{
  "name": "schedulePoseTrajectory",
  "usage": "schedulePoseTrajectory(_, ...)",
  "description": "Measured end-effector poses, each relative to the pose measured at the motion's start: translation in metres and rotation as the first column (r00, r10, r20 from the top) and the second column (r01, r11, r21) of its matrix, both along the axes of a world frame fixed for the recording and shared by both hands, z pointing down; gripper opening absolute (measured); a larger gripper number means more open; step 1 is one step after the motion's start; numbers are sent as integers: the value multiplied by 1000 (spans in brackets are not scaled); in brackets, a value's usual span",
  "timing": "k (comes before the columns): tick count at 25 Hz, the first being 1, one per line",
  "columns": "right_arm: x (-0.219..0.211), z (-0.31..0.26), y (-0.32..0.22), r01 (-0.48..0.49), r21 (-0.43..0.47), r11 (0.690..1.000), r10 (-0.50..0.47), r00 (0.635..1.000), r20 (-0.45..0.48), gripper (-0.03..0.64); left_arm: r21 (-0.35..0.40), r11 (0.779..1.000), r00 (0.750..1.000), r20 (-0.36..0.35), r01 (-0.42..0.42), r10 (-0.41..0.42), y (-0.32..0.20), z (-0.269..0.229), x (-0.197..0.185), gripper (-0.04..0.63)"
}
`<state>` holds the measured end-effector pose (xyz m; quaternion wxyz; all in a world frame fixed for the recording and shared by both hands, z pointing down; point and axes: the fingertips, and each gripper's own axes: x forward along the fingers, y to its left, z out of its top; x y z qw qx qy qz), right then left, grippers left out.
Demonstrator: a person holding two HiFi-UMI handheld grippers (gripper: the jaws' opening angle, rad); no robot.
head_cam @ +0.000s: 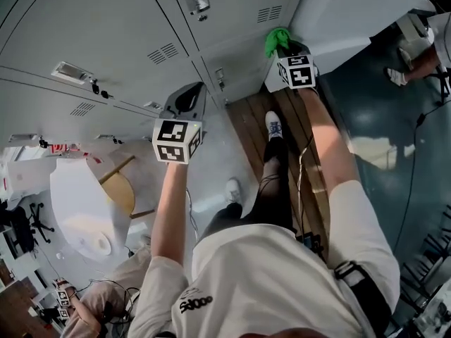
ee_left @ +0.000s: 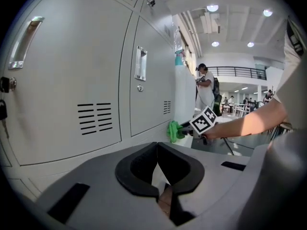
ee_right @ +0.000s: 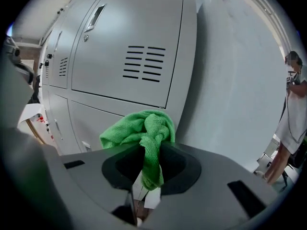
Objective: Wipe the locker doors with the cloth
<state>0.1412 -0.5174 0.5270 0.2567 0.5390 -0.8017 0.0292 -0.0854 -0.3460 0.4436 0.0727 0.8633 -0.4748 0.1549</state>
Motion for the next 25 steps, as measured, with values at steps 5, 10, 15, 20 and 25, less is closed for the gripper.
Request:
schedulePoseTrajectory(5,-5,7,-10,-35,-3,999,35,999,25,70,-21,999,1000,3,24,-24,0,13,-13,18)
schedulePoseTrajectory(10,-30,1,-1,-9,-2,1000,9,1000,15,69,-24,999,999,-19,40,-40,-2,14,-17,18)
schedulePoseTrajectory(15,-67,-2,14,55,-1,998,-55,998,29,71,-15,999,999,-22,36,-36,9,11,-15,18)
schedulePoseTrajectory(20,-116,1,32,140,-19,990,-139,988,63,70,-17,999,998,-19,51,-52,19,11,-27,18)
schedulePoseTrajectory(25,-167,17,49,259,-95,961,-248,962,110,70,-43,996,997,9,72,-72,28,21,-42,18)
